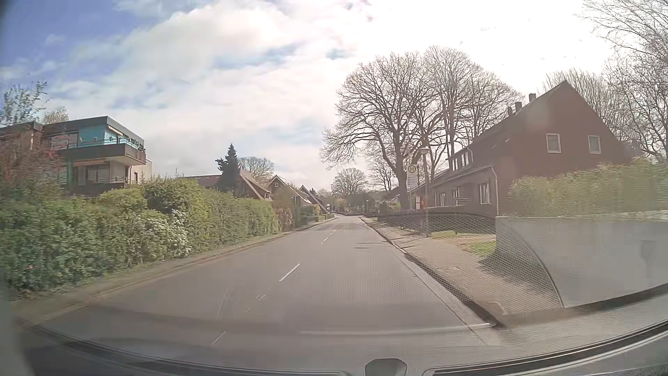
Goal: Follow the waypoints while adhering to traffic rules and regulations
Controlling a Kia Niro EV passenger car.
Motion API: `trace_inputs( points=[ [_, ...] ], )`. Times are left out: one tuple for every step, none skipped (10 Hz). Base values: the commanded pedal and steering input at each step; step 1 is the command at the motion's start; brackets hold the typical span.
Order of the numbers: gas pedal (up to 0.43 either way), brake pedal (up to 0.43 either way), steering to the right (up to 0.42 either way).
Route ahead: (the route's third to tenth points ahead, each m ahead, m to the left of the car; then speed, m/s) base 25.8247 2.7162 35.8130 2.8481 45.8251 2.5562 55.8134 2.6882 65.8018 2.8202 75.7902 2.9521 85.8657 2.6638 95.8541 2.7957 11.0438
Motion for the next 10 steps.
trace_inputs(
  points=[
    [0.189, 0.0, -0.001],
    [0.189, 0.0, 0.0],
    [0.189, 0.0, 0.0],
    [0.189, 0.0, 0.0],
    [0.189, 0.0, 0.0],
    [0.189, 0.0, 0.0],
    [0.189, 0.0, 0.0],
    [0.189, 0.0, 0.0],
    [0.189, 0.0, 0.0],
    [0.189, 0.0, 0.0]
  ],
)
